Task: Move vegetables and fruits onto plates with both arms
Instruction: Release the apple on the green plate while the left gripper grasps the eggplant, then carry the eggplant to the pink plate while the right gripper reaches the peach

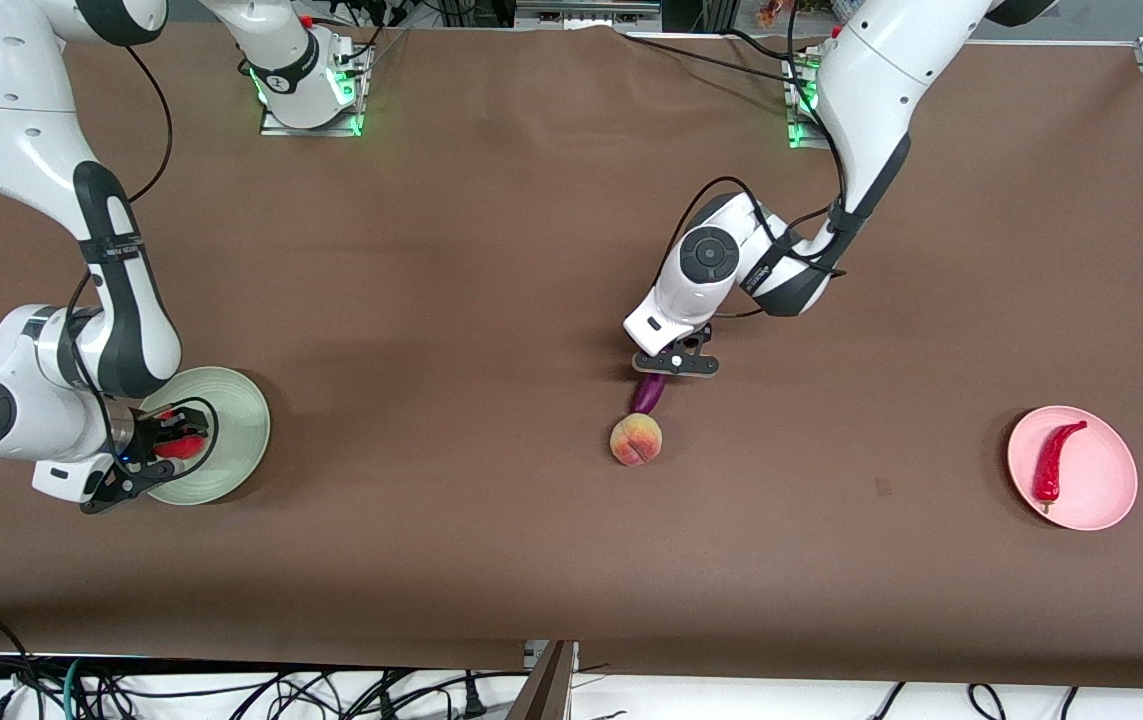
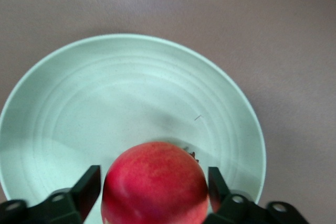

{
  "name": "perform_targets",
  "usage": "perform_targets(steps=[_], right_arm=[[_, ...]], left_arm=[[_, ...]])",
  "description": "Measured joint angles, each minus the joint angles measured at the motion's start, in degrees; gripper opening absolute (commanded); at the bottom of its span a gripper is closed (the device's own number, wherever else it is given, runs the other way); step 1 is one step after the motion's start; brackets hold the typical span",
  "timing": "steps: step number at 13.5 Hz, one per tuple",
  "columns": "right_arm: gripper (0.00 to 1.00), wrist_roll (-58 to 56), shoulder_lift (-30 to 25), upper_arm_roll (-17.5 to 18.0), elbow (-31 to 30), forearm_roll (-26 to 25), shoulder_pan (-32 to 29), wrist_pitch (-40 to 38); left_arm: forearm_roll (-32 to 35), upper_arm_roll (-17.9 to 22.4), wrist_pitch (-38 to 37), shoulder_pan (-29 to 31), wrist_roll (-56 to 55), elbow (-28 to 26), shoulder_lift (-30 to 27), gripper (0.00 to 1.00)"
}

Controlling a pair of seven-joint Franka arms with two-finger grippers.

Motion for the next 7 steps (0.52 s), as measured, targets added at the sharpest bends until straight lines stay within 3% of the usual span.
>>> perform_targets(steps=[4,7], right_arm=[[1.00,1.08,-0.90,2.35,0.83,7.41,0.31,0.20],[1.00,13.94,-2.82,7.95,1.07,8.55,1.57,0.13]], left_arm=[[0.11,0.29,-17.19,3.91,2.07,2.50,-8.46,0.00],[0.28,0.70,-31.75,7.41,5.20,7.64,-12.82,0.00]])
